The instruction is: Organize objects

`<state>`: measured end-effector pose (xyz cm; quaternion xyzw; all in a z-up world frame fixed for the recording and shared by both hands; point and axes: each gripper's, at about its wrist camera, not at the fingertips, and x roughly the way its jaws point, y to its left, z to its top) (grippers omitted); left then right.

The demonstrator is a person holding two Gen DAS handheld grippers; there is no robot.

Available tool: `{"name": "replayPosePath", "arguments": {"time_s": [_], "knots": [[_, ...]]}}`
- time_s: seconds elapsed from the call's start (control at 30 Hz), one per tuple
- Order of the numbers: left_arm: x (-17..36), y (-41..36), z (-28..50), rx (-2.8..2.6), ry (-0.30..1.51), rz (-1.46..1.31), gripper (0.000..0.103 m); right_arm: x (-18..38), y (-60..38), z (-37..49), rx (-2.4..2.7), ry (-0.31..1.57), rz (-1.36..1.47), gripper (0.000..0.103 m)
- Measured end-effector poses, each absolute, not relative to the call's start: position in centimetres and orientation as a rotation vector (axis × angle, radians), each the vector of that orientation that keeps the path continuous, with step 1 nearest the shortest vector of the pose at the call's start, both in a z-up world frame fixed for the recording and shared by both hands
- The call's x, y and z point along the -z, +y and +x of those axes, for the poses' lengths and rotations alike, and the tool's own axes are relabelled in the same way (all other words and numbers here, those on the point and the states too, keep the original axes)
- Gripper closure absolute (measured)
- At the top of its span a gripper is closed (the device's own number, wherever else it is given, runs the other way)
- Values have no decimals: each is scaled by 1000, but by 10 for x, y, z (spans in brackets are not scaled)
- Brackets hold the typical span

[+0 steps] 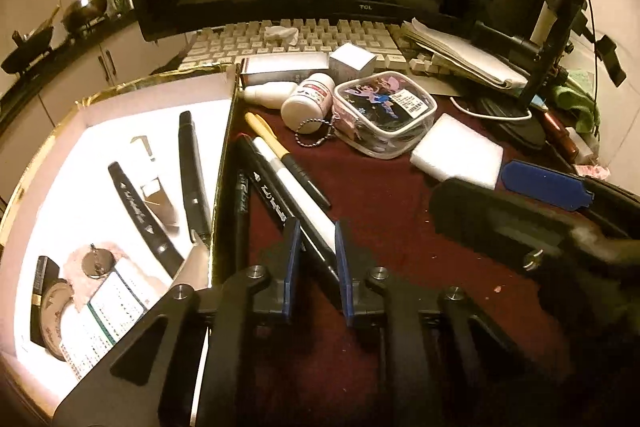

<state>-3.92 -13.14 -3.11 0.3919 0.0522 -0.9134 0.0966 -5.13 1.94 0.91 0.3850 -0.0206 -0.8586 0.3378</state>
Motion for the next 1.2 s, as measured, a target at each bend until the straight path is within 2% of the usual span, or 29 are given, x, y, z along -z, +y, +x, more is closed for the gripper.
{"name": "replayPosePath", "arguments": {"time_s": [0.13,0.23,0.33,0.4,0.53,0.67,0.7,0.73,0.83,1.13,1.2], "knots": [[28,-141,-29,2810,326,1140,88,-16,32,-51,2263,-93,977,24],[27,-138,-15,2881,377,1127,88,-20,42,-51,2297,-106,946,24],[27,-133,-4,2909,309,1081,88,-17,48,-56,2301,-127,955,24],[28,-137,0,2898,256,1048,94,-13,52,-61,2301,-142,971,24],[27,-155,5,2891,255,1058,96,-5,51,-71,2258,-156,996,24],[29,-165,8,2874,160,1063,96,-1,20,-76,2121,-27,1016,25],[29,-169,8,2875,166,1065,96,0,7,-76,2099,39,1013,31],[29,-171,9,2880,176,1069,96,1,-1,-75,2092,78,1013,45],[28,-174,10,2925,216,1074,96,6,-34,-77,2026,190,1034,64],[27,-167,23,2999,162,1075,96,22,-95,-75,1942,433,1055,73],[27,-164,21,2997,165,1088,91,26,-99,-75,1956,452,1050,76]]}}
